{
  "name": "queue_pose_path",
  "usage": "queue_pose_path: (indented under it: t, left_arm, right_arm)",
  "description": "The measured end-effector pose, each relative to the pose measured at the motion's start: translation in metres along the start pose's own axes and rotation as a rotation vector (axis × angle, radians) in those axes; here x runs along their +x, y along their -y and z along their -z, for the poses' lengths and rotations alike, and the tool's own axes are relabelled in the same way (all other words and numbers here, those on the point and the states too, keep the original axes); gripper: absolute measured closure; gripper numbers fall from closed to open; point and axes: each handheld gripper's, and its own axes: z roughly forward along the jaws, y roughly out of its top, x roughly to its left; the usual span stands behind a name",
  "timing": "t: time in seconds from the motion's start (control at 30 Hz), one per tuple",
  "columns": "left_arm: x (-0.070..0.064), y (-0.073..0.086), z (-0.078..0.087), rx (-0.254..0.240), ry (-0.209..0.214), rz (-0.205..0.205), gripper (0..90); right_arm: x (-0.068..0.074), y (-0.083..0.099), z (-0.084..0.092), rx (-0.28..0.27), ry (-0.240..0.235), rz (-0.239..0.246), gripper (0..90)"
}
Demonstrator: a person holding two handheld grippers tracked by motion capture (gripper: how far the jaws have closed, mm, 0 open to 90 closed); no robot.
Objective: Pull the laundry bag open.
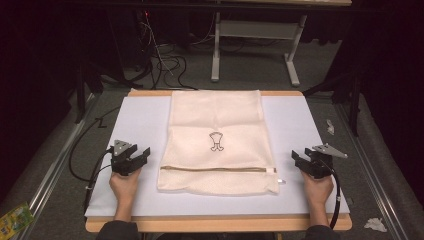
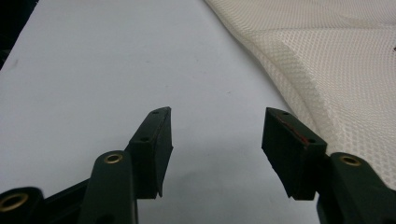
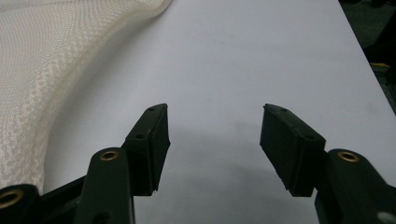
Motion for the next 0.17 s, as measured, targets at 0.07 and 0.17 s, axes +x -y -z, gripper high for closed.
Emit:
queue_pose_path:
  t: [0.07, 0.17]
  left_arm:
    - [0.0, 0.0, -0.0002, 0.0, 0.0, 0.001, 43.1]
    - [0.0, 0.0, -0.0004, 0.001, 0.0, 0.002, 42.9]
  right_arm:
    - [0.0001, 0.0, -0.0001, 0.002, 0.0, 0.002, 42.9]
    - [-0.0005, -0.0002, -0.0004, 0.003, -0.005, 0.0, 41.8]
